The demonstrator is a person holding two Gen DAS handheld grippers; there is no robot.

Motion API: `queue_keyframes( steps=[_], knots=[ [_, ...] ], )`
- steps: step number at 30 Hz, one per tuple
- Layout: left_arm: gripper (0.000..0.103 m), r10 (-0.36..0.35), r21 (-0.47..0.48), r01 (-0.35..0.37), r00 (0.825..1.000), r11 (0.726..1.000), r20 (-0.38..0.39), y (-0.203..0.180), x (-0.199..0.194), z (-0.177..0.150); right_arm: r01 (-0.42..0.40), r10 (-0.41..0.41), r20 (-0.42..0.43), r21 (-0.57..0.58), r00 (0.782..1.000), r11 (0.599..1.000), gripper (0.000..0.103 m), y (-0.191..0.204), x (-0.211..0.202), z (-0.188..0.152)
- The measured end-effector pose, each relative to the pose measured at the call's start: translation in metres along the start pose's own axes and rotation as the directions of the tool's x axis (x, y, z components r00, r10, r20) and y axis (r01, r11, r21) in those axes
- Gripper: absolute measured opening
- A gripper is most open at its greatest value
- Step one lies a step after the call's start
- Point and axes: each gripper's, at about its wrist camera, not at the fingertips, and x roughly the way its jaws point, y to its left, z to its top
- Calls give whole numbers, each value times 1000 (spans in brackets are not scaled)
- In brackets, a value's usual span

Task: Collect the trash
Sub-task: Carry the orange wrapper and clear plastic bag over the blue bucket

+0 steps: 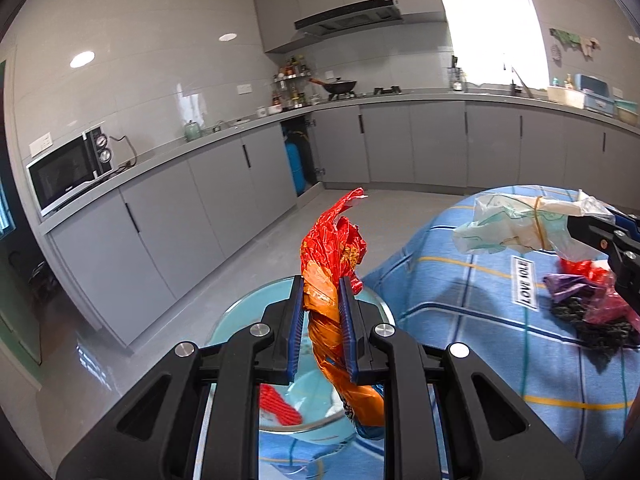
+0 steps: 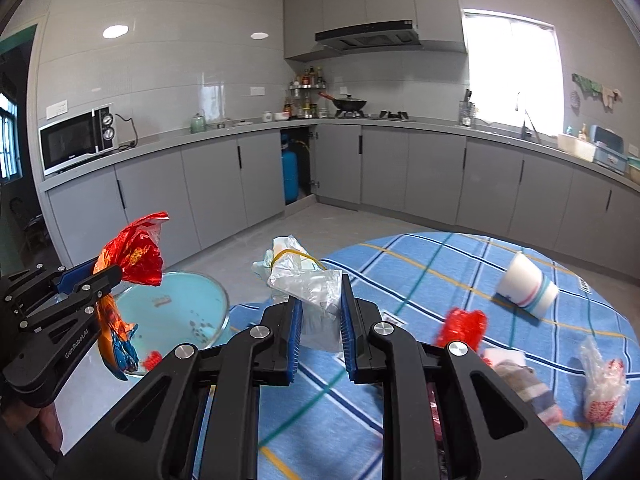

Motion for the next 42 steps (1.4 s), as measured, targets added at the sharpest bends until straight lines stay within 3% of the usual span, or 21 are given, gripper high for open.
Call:
queue_keyframes(
  steps=[29,42],
  knots=[
    [18,158,-30,-161,985,987,-72,68,34,-13,-133,130,-39,-85,991,987,18,78,48,8],
    [18,173,-42,-178,979,983,-108,79,50,-17,-170,163,-72,-106,984,980,18,91,68,6]
  ],
)
